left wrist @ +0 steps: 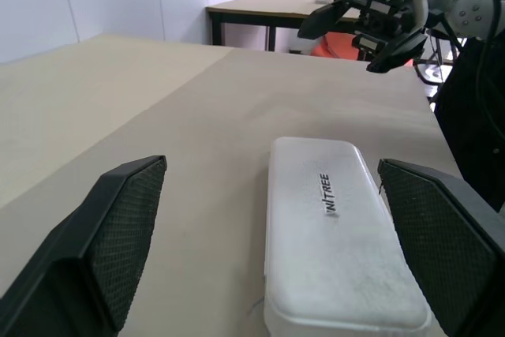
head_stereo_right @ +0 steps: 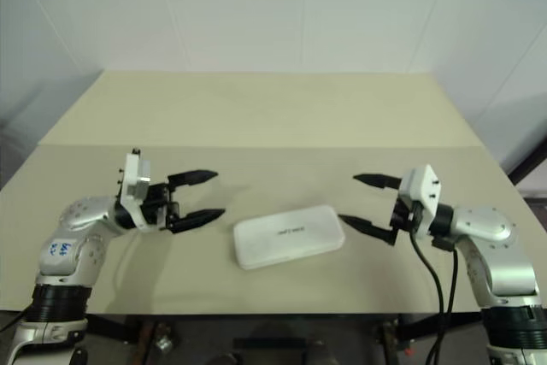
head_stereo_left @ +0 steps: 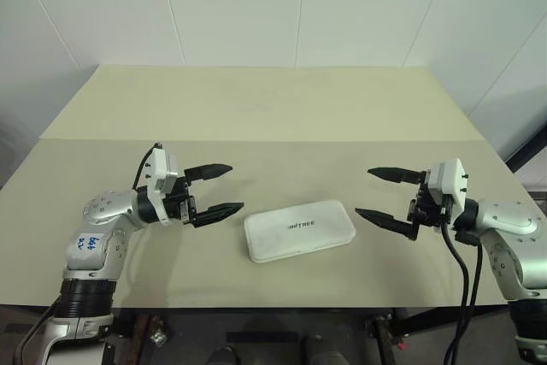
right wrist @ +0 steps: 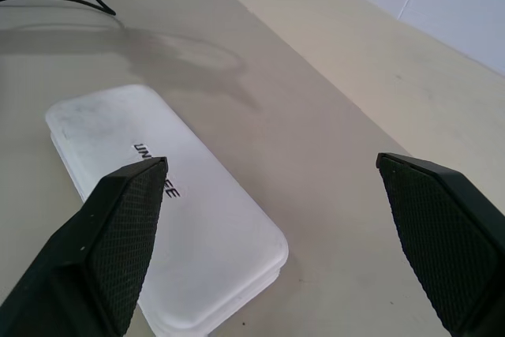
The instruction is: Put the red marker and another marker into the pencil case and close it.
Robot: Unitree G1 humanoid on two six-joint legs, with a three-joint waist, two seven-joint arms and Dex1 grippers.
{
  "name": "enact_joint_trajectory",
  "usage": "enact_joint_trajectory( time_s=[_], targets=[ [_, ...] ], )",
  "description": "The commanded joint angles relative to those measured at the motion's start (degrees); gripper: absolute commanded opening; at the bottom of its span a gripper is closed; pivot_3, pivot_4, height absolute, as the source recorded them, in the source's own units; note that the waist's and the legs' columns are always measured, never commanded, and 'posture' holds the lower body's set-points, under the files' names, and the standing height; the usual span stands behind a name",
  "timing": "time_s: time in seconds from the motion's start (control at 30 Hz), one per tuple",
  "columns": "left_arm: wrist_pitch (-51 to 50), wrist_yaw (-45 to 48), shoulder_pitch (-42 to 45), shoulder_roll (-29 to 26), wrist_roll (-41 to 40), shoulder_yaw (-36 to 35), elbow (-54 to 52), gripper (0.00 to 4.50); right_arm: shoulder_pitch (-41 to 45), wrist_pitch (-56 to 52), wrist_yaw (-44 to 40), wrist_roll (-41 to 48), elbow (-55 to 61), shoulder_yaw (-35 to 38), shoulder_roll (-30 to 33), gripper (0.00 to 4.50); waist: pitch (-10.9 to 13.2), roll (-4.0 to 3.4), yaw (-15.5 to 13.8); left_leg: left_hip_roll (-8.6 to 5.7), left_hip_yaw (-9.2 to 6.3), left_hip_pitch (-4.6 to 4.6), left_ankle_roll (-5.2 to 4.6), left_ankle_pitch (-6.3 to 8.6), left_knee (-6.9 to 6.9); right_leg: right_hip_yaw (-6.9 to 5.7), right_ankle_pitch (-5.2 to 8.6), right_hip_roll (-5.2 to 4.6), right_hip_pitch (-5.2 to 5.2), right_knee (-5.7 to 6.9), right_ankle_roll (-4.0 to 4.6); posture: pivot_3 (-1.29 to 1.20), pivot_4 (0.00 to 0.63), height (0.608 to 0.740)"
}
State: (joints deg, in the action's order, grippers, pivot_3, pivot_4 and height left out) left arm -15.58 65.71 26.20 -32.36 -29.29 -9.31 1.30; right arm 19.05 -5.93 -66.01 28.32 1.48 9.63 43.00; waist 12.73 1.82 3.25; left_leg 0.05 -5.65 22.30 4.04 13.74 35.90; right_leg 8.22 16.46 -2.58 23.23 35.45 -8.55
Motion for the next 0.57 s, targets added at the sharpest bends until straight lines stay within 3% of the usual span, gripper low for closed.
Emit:
enact_joint_trajectory(
  time_s=[0.03, 0.27, 0.57],
  targets=[
    [1.5, -0.4, -0.5, -1.4, -0.3, -1.3, -0.6, 4.45, 0.6, 2.0, -1.4, 0.1, -1.0, 3.3, 2.7, 4.5, 0.0, 0.0, 0.0, 0.0, 0.0, 0.0, 0.0, 0.0, 0.0, 0.0, 0.0, 0.0, 0.0, 0.0, -0.01, 0.0, 0.15, 0.74],
    [-2.4, 0.8, 1.0, -4.8, -2.2, -2.5, 1.5, 4.45, 2.6, 2.8, -4.1, -0.4, -4.4, 3.9, 6.0, 4.5, 0.0, 0.0, 0.2, 0.0, 0.02, -0.01, 0.0, 0.0, -0.05, 0.0, 0.0, 0.0, 0.03, 0.01, 0.0, 0.0, 0.15, 0.74],
    [-2.7, -0.6, 0.8, -6.2, -1.4, -2.1, 0.5, 4.45, 5.1, 3.6, -2.9, -1.6, -6.1, 1.6, 3.0, 4.5, 0.0, 0.0, 0.1, 0.01, 0.01, 0.0, 0.02, 0.01, -0.1, -0.01, -0.08, -0.01, 0.04, 0.01, -0.17, 0.0, 0.15, 0.74]
  ],
)
